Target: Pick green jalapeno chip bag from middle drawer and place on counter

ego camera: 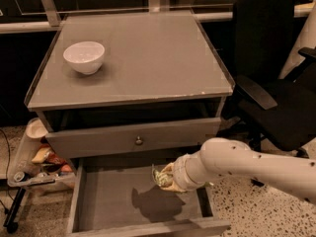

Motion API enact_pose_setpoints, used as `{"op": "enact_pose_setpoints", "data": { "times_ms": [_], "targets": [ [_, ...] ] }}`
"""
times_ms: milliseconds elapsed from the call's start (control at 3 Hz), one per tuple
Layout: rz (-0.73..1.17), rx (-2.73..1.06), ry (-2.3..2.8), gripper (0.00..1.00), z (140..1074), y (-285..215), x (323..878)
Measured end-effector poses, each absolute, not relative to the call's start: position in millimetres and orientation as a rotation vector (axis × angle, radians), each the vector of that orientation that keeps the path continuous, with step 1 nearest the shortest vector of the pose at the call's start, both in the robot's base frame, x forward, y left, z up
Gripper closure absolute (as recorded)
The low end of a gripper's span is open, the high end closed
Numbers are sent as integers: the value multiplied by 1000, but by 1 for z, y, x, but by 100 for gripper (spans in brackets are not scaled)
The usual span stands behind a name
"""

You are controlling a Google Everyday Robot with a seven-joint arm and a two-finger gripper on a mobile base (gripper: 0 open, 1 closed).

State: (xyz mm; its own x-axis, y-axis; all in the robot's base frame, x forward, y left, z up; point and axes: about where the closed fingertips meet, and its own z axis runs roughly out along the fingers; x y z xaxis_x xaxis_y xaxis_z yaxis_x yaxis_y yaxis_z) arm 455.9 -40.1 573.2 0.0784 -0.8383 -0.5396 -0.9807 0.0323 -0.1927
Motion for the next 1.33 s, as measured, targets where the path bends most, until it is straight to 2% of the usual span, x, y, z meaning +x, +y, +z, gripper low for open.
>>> {"op": "enact_pose_setpoints", "data": {
  "times_ms": [667,1333],
  "targets": [
    [102,-1854,1776,100,710,-67,465],
    [9,-1874,1746,100,744,-73,467]
  ]
}}
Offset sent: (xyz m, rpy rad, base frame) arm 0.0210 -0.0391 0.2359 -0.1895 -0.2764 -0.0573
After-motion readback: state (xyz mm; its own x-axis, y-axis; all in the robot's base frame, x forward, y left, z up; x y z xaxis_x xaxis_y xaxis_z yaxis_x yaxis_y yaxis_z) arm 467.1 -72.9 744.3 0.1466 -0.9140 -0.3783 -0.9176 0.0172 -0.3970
